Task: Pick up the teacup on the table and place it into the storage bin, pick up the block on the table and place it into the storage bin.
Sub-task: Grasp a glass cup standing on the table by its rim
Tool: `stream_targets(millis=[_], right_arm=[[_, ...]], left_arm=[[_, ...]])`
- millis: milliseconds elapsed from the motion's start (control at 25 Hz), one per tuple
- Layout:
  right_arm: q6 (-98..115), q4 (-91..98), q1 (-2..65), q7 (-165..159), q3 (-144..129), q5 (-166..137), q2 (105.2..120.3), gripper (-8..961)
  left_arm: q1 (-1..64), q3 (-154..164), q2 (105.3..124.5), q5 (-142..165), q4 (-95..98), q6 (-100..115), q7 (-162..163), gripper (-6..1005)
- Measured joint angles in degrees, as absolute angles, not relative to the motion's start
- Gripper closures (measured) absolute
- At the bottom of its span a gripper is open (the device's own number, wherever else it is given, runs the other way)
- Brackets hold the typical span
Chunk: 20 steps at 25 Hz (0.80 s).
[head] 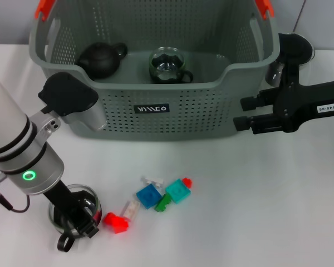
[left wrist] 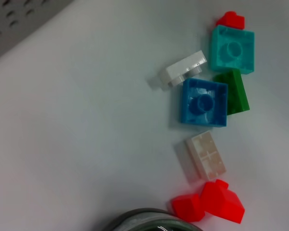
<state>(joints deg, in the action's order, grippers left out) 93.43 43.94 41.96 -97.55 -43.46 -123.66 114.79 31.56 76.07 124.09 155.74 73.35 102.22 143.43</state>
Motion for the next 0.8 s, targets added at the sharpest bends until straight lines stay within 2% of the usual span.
stream_targets(millis=[800], right_arm=[[93.4, 44.4, 42.1, -97.5, -43.0, -123.7, 114.58, 307]], left_arm=[[31.3, 69.2, 123.95, 155.9, 80.9, 108.0, 142.0, 924]])
